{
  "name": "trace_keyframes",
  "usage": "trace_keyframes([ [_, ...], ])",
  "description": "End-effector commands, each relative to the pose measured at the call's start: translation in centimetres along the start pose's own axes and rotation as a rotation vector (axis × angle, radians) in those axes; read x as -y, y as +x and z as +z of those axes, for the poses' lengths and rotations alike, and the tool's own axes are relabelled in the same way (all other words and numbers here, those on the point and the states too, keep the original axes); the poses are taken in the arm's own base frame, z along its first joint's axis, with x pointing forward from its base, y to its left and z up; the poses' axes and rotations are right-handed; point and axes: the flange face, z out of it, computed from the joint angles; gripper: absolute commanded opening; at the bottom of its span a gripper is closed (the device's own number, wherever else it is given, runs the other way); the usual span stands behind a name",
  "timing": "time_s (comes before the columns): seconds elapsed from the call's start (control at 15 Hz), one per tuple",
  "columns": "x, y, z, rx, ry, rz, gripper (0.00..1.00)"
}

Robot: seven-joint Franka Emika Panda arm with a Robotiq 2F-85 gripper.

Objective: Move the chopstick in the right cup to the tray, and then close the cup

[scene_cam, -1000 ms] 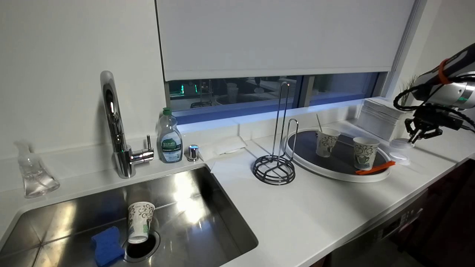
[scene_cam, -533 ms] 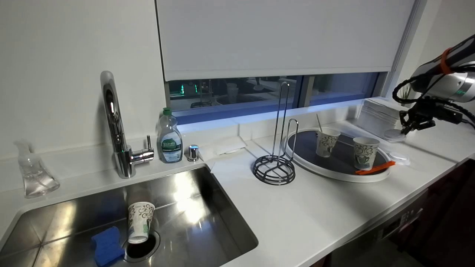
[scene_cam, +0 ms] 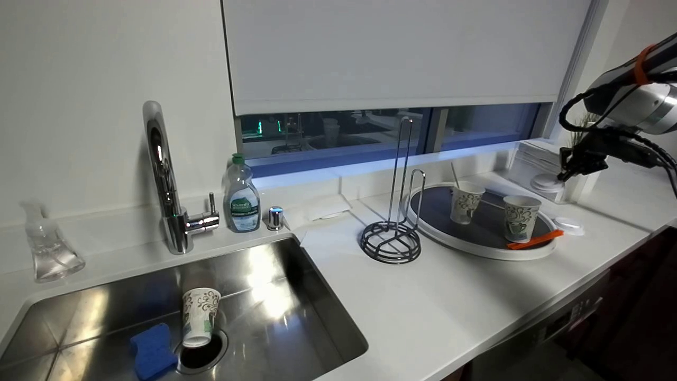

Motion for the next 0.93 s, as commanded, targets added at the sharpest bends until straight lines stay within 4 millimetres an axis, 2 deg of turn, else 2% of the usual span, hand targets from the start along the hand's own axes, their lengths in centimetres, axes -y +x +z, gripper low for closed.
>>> trace_keyframes([
  [0.0,0.8,-2.0,-2.3,0.031,0.073,-0.129,0.02],
  [0.47,3.2,-3.7,-4.9,0.098,0.214,-0.335,0.02],
  [0.87,6.3,-5.1,-5.6,0.211,0.309,-0.486,0.02],
])
